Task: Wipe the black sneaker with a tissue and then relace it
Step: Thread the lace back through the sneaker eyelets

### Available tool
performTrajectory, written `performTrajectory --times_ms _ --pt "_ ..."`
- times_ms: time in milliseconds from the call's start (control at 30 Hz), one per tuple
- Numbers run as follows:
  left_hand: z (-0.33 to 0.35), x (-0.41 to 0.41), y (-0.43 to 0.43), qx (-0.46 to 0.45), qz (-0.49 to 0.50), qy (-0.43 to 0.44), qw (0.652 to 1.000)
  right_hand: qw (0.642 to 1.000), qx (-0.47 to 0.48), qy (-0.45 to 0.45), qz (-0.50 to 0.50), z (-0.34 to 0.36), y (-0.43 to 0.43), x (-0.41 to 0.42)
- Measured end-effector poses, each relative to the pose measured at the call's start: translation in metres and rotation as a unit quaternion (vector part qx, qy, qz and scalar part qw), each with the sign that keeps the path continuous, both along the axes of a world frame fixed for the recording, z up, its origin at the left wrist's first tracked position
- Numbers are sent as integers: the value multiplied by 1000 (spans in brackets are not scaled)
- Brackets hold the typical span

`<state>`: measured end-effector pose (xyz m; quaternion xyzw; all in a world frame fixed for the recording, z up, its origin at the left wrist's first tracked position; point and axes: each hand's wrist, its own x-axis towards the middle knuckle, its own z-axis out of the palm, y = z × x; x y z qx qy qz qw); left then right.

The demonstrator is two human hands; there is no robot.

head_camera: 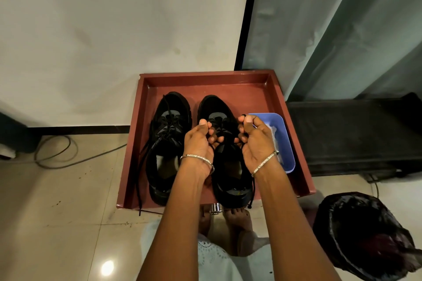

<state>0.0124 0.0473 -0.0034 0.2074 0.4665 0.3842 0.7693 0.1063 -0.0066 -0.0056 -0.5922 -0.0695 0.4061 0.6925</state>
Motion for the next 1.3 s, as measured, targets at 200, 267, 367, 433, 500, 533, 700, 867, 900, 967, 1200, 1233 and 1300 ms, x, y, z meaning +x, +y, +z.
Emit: performTrajectory --times_ms 200,267,367,433,500,533,700,867,900,967,1200,1233,1300 --pt "-5 3 -2 25 9 11 1000 997 5 -72 -31 -6 2 -2" --pt "-4 0 -2 38 -22 7 999 996 22 -83 -16 -4 2 -4" --pt "1 -6 -4 73 -80 -7 994 997 23 -73 17 -2 1 -5" --pt "1 -9 -3 105 -107 0 989 998 25 -54 35 -4 1 -5" --pt "-3 -9 -4 146 -122 28 981 997 28 -51 57 -5 0 -4" --pt "-5 -8 -4 164 -127 41 977 996 31 -54 64 -6 0 -4" --pt "-2 -11 -6 200 -145 68 967 994 14 -85 59 -10 0 -3" --pt "2 -14 -6 149 -118 92 977 995 -17 -97 29 -14 -1 -3" --pt "3 -14 -6 136 -114 90 980 996 -20 -88 26 -14 -1 -2" --pt "5 -15 -7 125 -137 81 979 995 -29 -90 35 -15 -3 0" --pt "8 -15 -7 83 -182 34 979 994 3 -51 95 -11 -8 3" --pt "8 -15 -7 69 -174 29 982 993 9 -35 109 -10 -9 4" --pt "8 -15 -6 55 -169 28 984 990 21 -16 141 -10 -11 7"
